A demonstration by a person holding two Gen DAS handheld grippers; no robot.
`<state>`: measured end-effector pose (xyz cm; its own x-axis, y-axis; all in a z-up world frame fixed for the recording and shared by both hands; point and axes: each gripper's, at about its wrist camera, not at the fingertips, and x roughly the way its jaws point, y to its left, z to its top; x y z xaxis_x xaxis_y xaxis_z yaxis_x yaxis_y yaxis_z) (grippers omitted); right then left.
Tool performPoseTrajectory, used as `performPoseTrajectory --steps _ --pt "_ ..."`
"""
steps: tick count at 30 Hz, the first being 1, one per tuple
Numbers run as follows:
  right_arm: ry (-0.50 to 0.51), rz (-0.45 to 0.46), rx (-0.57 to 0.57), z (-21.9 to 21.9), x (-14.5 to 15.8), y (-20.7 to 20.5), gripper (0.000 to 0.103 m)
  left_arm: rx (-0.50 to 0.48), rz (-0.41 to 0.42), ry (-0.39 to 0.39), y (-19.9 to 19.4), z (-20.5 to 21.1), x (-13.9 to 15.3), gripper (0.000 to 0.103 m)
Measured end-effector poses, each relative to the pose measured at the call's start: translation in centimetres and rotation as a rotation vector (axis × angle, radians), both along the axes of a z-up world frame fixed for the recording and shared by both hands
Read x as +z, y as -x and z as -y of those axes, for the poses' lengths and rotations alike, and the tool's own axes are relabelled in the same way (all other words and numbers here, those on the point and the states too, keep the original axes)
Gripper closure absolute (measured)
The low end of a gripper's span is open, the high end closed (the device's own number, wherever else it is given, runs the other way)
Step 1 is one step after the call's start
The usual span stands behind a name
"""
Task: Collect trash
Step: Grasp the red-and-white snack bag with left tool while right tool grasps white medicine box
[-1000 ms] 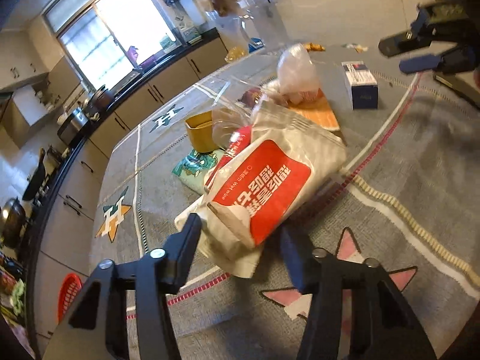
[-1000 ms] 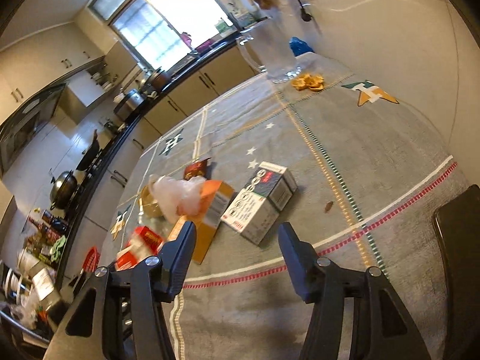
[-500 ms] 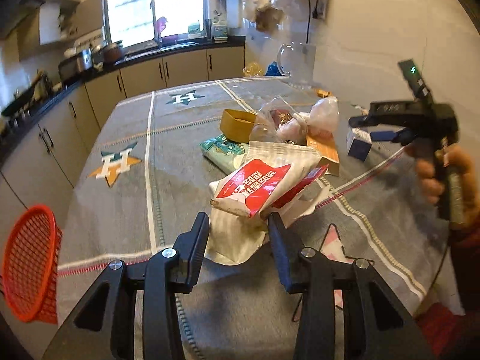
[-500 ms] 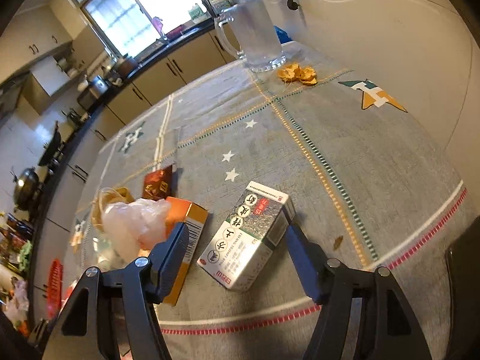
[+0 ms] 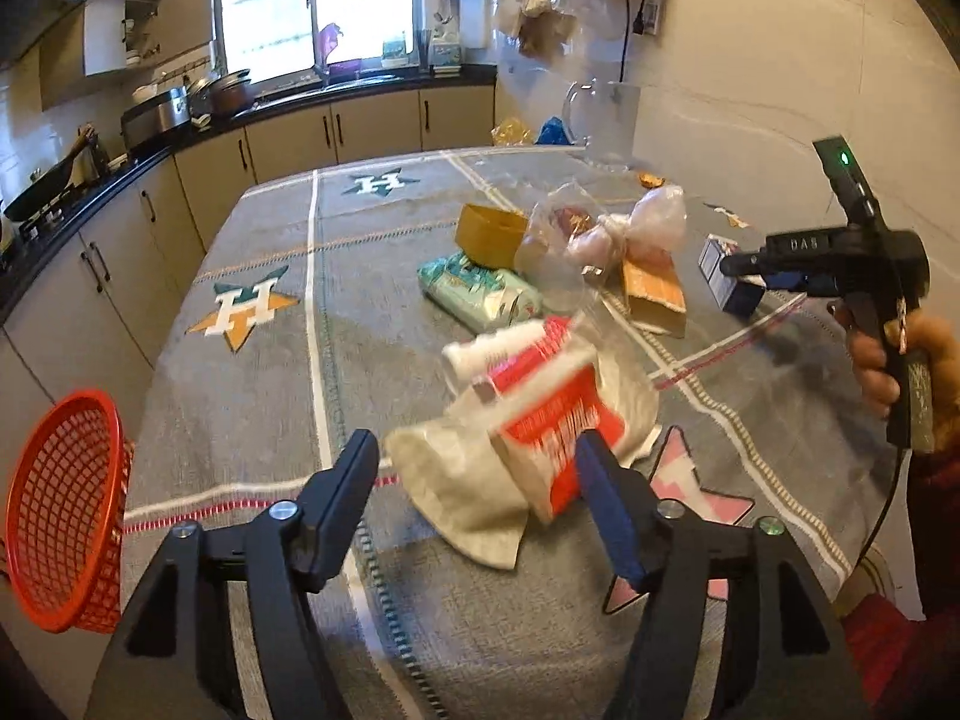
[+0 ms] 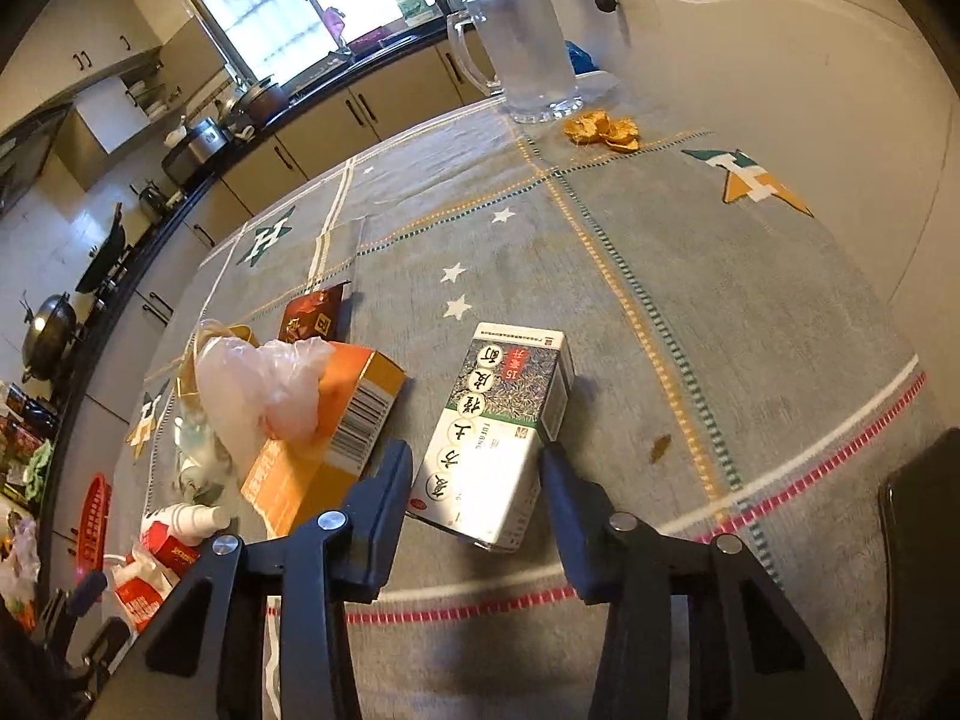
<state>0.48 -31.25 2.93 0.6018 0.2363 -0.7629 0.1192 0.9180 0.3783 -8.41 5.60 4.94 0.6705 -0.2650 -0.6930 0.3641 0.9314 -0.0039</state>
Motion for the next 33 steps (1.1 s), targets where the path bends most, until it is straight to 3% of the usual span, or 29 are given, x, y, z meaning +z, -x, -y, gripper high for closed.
performPoseTrajectory --steps 4,9,14,17,19,21,27,33 --pt "-0.02 0.004 0.007 0.3 0.0 0.7 0.057 -0.094 0.016 -0.05 -0.2 1.7 0.3 0.03" --pt "-0.026 0.006 0.014 0.3 -0.1 0.8 0.057 -0.181 0.046 -0.171 -0.2 3.8 -0.4 0.029" --pt "-0.027 0.009 0.015 0.3 -0.2 0.7 0.056 -0.221 0.047 -0.27 -0.3 4.9 -1.9 0.029" --pt "-0.026 0.009 0.015 0.3 -0.2 0.8 0.056 -0.198 0.053 -0.301 -0.5 4.9 -2.4 0.038" --pt "-0.024 0.009 0.016 0.3 -0.2 0.8 0.056 -0.178 0.039 -0.265 -0.9 4.3 -2.3 0.053" --pt "-0.029 0.009 0.014 0.3 -0.2 0.8 0.056 -0.143 0.011 -0.198 -1.7 3.2 -2.0 0.059" --pt "-0.036 0.008 0.016 0.3 -0.1 0.8 0.056 -0.061 -0.038 -0.033 -2.5 0.6 -1.4 0.062" --pt "-0.047 0.018 0.027 0.3 0.2 1.3 0.057 -0.043 -0.04 0.13 -1.6 -1.2 0.2 0.061"
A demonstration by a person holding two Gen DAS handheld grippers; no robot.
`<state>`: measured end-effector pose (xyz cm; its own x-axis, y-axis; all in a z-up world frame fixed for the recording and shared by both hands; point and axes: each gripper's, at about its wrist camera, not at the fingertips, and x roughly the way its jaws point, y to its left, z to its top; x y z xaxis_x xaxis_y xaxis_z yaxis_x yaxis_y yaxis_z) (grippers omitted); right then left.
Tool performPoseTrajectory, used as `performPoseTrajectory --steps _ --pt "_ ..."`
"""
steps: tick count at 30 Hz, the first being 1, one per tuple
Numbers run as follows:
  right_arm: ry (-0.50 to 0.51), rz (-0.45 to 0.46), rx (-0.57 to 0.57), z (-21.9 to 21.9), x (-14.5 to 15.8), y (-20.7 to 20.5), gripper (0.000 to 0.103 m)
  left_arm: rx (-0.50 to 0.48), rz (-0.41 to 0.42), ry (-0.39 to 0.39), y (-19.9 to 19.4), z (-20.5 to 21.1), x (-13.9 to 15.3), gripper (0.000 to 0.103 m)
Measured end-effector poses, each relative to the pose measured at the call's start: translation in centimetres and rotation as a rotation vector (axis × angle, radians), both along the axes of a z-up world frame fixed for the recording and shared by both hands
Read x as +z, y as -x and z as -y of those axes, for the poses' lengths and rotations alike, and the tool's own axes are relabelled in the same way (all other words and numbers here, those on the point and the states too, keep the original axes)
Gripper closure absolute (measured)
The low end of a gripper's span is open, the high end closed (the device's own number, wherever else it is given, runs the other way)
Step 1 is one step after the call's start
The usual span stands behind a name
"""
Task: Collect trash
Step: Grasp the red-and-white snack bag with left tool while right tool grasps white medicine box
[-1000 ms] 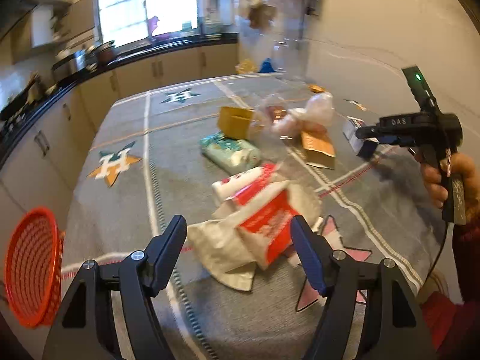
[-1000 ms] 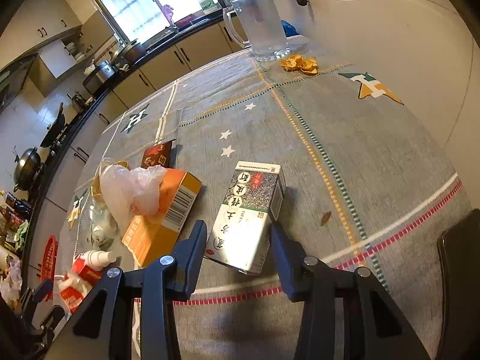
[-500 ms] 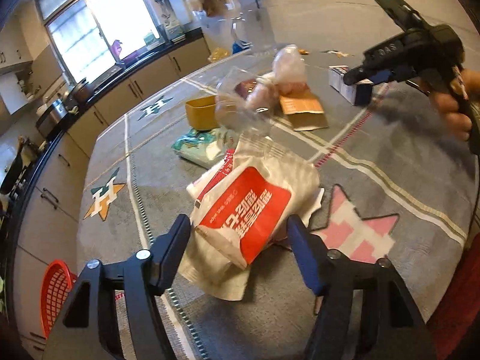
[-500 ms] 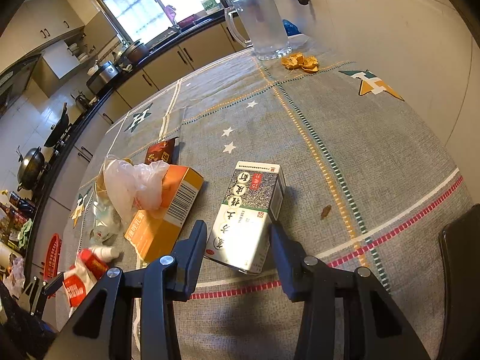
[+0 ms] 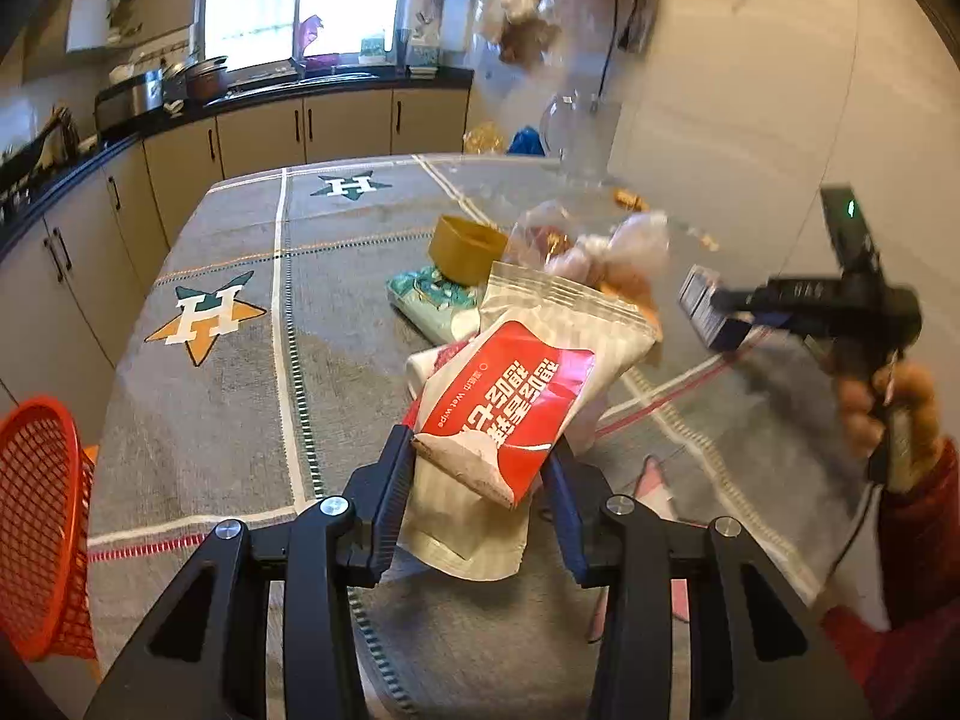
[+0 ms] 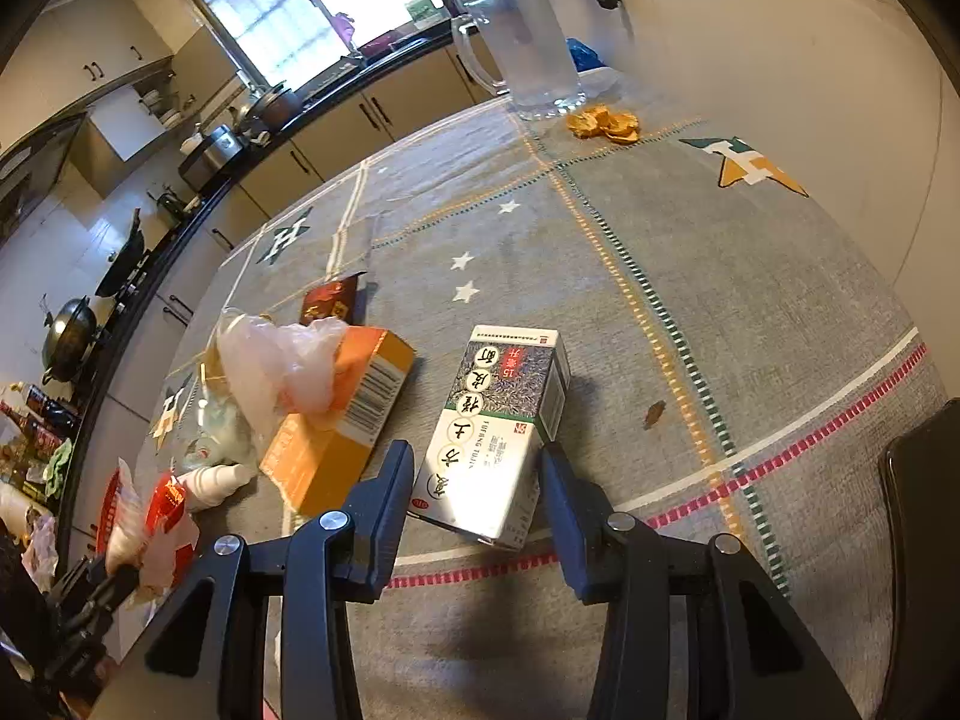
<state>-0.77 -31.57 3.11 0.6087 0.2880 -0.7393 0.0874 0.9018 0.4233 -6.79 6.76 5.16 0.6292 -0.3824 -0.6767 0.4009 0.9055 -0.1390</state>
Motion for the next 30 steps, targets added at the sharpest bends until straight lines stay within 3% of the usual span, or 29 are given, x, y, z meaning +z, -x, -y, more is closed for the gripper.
performPoseTrajectory --steps 11,18,26,30 --pt "-0.005 0.062 0.05 -1.0 1.5 2.2 0.058 0.039 -0.034 0.058 1.2 -1.9 -0.1 0.06" --pt "-0.005 0.035 0.083 -2.0 0.4 2.7 0.059 0.035 -0.083 0.056 1.4 -1.9 -1.0 0.045" --pt "-0.011 0.017 0.088 -2.0 -0.1 2.6 0.059 0.031 -0.13 0.104 -0.2 -2.7 -1.6 0.045" --pt "-0.012 0.013 0.09 -2.0 -0.3 2.6 0.059 -0.004 -0.153 0.073 -0.3 -2.2 -2.0 0.041"
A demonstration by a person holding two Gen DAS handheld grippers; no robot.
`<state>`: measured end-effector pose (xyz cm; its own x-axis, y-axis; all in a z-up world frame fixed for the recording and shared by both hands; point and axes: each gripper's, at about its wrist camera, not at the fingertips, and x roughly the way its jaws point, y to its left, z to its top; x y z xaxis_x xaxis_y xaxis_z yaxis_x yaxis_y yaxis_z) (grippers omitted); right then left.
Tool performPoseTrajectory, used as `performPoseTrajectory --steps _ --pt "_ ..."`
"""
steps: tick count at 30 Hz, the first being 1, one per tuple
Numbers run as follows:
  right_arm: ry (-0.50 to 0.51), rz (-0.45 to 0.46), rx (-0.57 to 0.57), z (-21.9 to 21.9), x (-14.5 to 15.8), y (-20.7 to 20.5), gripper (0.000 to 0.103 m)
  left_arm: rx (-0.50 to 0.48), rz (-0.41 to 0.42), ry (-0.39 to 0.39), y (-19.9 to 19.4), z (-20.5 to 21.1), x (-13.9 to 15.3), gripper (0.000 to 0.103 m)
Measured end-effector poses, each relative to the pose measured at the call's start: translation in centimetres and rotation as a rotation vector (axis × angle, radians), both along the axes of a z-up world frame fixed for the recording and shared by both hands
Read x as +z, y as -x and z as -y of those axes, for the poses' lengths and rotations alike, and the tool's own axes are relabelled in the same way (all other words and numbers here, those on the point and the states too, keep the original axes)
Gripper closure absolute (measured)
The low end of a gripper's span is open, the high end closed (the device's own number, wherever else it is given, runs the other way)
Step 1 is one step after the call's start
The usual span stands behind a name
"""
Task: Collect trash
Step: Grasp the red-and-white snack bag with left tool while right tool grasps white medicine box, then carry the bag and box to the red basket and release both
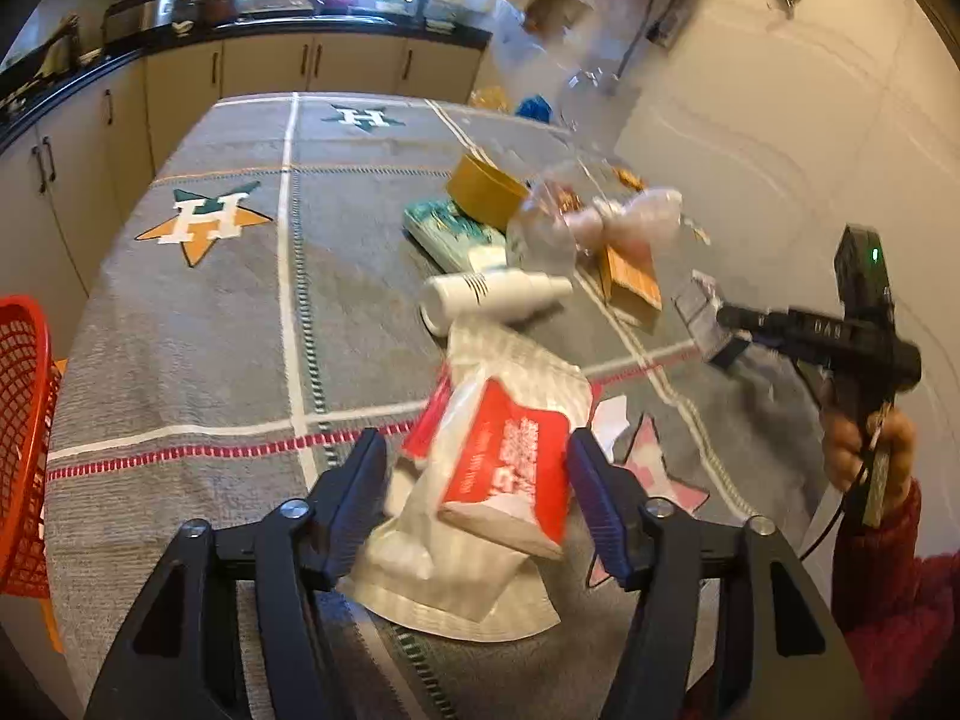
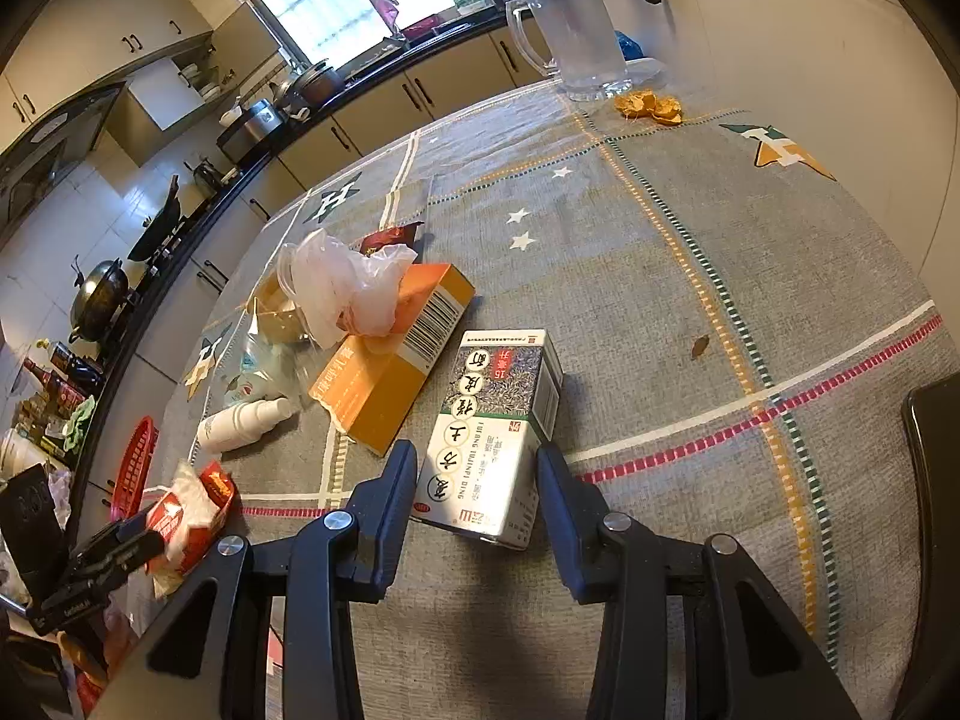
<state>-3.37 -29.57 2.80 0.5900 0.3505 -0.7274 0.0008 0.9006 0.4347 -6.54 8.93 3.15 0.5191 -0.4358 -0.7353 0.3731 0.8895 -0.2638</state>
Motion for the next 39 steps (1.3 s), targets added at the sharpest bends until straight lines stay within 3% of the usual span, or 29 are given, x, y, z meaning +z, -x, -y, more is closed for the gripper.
performPoseTrajectory --steps 3,5,7,12,18,21,24,33,39 --pt "-0.001 0.0 -0.001 0.0 -0.1 0.0 0.059 -0.007 0.02 -0.052 0.4 0.6 -0.3 0.041" --pt "-0.001 0.0 -0.001 0.0 -0.1 0.0 0.059 0.009 0.058 -0.094 0.9 1.1 -0.2 0.05" --pt "0.0 -0.001 -0.001 0.0 -0.1 0.0 0.059 0.025 0.089 -0.11 1.5 1.1 0.2 0.068" --pt "-0.003 -0.001 -0.002 0.0 -0.1 0.1 0.059 0.071 0.15 -0.186 2.6 1.6 0.9 0.081" --pt "-0.002 -0.001 -0.001 0.0 -0.2 0.1 0.059 0.057 0.192 -0.31 4.1 3.3 0.6 0.081" --pt "-0.004 -0.002 -0.001 0.0 -0.2 0.1 0.059 0.049 0.19 -0.309 4.5 3.6 0.3 0.081" --pt "-0.007 -0.002 0.0 0.0 -0.3 0.0 0.059 0.052 0.195 -0.306 4.8 3.8 0.2 0.072" --pt "-0.018 -0.004 0.006 0.0 -0.4 0.0 0.059 0.057 0.187 -0.273 6.5 3.4 0.4 0.072" --pt "0.026 -0.003 0.015 -0.5 -0.1 0.3 0.06 0.071 0.172 -0.253 6.1 3.0 0.1 0.073"
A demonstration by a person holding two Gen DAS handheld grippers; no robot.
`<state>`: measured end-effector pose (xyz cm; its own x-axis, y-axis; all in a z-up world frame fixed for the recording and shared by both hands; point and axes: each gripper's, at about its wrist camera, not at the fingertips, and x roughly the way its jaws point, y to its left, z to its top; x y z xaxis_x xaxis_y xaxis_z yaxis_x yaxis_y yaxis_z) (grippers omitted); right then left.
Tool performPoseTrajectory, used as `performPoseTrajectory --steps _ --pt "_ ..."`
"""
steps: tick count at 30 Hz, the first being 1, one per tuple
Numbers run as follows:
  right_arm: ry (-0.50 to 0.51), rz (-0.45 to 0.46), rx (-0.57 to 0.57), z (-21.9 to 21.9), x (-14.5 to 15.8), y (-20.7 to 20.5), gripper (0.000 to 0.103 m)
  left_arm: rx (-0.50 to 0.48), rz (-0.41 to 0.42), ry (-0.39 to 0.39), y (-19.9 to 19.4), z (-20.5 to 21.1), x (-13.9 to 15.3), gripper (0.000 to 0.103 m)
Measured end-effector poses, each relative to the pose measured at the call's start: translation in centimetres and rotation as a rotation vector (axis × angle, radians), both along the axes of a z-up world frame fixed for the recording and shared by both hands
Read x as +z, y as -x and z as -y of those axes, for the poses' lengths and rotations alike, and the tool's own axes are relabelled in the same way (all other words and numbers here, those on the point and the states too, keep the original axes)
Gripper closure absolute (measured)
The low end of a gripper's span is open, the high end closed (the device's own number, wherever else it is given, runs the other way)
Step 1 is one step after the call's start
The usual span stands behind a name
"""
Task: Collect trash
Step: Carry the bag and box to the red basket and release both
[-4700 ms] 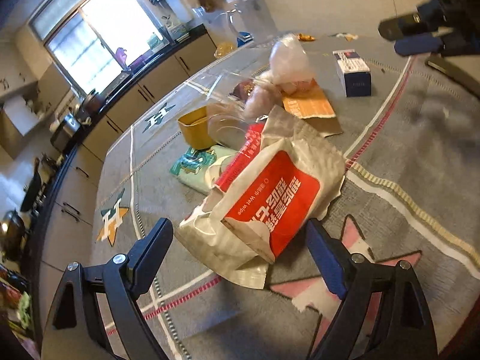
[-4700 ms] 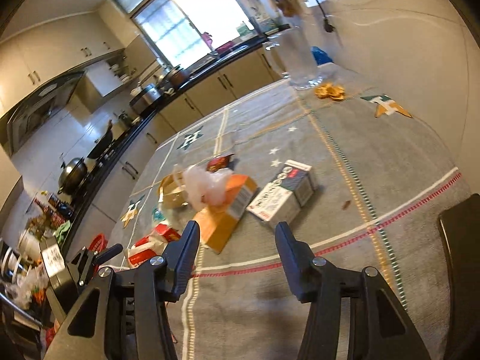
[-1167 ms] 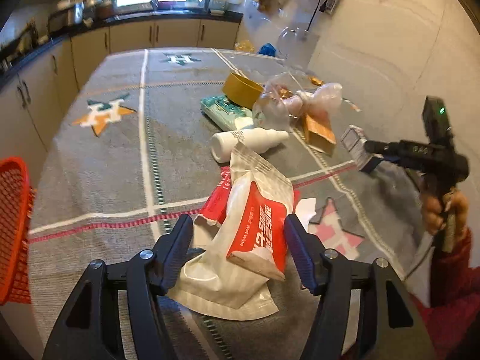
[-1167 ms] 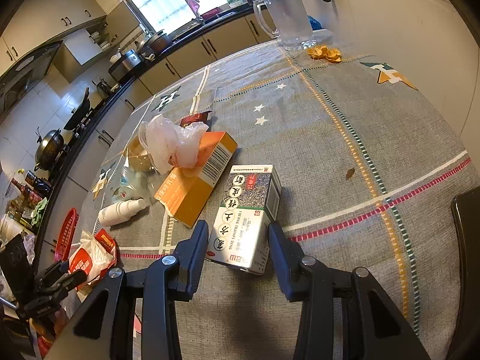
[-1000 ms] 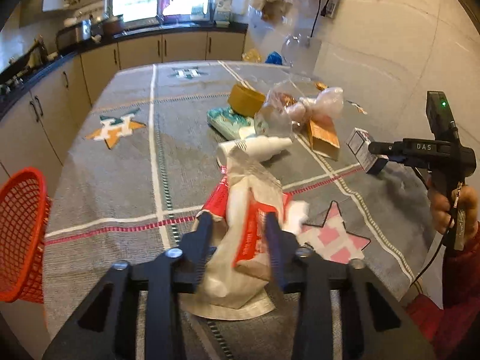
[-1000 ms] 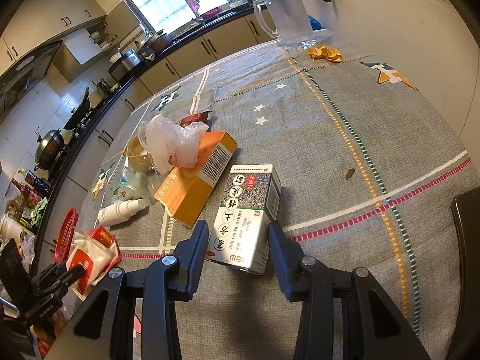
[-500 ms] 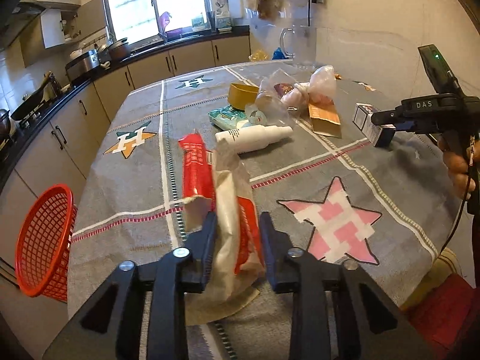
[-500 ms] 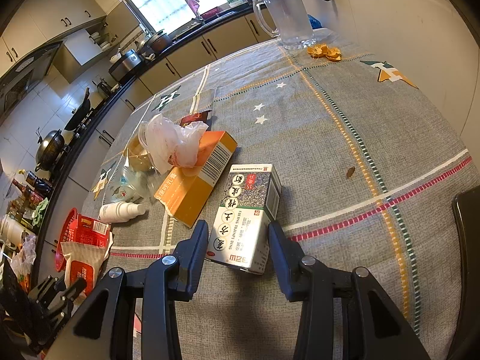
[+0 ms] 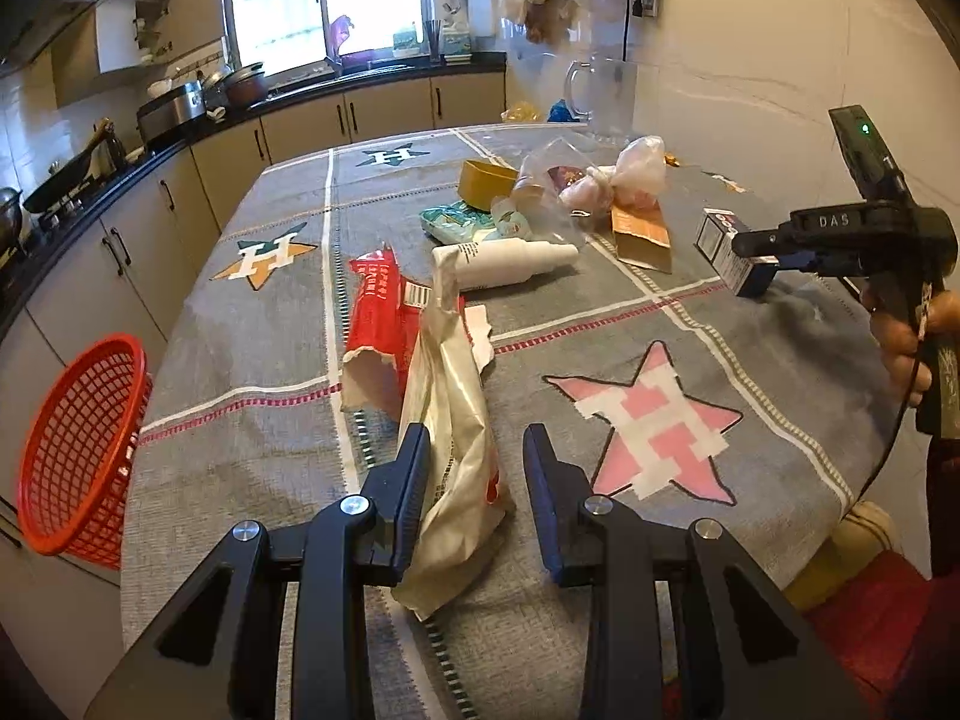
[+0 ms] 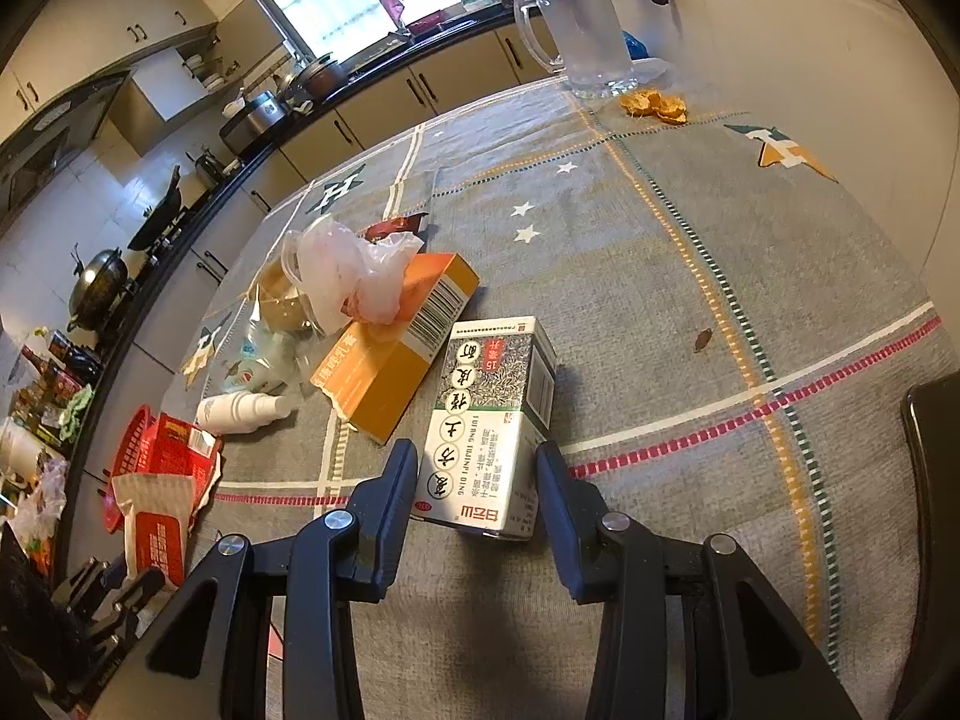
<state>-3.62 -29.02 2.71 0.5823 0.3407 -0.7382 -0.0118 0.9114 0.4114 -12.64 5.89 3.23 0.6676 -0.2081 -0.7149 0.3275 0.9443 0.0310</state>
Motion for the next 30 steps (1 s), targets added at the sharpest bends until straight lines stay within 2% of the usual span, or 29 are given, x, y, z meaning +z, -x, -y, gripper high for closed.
performPoseTrajectory --steps 2,3,4,5,13,21,30 --pt "0.014 -0.002 0.006 -0.1 0.2 0.1 0.06 0.009 0.003 -0.013 -0.2 0.2 -0.2 0.073" --pt "0.022 0.001 0.01 -0.2 0.3 0.2 0.06 0.014 0.01 -0.018 -0.2 0.5 -0.2 0.075" --pt "0.032 0.006 0.015 -0.3 0.4 0.3 0.061 0.02 0.016 -0.02 -0.3 0.5 -0.2 0.083" --pt "0.043 0.012 0.016 -0.4 0.5 0.5 0.061 0.031 0.023 -0.018 -0.3 0.5 -0.1 0.082" --pt "0.018 0.076 0.04 -0.9 2.1 2.2 0.062 0.041 0.025 0.067 -0.1 -0.3 0.7 0.087" --pt "0.01 0.171 0.124 -3.7 5.2 3.9 0.062 0.021 0.078 0.093 1.0 -0.1 2.4 0.087" --pt "-0.006 0.18 0.263 -8.2 6.0 4.1 0.062 0.038 0.139 0.145 1.7 -1.7 5.0 0.087"
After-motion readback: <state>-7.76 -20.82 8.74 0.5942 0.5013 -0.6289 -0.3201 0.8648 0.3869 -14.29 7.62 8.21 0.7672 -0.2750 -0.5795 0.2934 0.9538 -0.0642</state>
